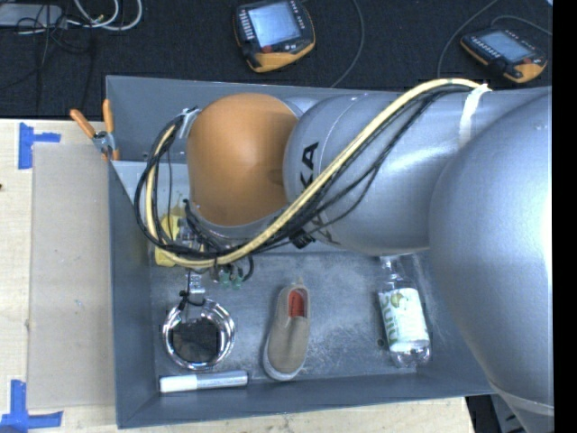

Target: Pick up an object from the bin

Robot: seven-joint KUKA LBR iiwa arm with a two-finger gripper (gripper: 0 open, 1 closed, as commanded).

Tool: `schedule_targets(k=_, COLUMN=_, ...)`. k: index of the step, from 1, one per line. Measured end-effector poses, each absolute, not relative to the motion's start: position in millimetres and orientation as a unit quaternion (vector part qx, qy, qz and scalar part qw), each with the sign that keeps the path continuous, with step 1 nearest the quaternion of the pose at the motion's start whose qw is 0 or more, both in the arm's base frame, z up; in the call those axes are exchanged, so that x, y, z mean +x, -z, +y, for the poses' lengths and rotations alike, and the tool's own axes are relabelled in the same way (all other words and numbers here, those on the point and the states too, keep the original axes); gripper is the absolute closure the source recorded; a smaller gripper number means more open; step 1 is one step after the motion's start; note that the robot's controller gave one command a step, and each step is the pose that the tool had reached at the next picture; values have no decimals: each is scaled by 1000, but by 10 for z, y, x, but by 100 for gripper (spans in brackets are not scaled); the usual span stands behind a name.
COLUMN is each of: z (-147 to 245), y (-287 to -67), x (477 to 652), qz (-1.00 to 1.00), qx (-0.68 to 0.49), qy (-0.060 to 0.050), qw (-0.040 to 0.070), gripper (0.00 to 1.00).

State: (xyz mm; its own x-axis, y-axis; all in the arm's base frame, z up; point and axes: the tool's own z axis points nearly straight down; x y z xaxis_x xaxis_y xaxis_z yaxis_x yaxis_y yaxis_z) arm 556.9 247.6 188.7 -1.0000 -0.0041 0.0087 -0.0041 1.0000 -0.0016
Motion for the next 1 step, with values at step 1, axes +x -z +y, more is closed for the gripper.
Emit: schedule_targets(k=1, z=2463, y=-1937, x=5590, qz=-1000, qx=0, qy=0, qw=1, gripper=0)
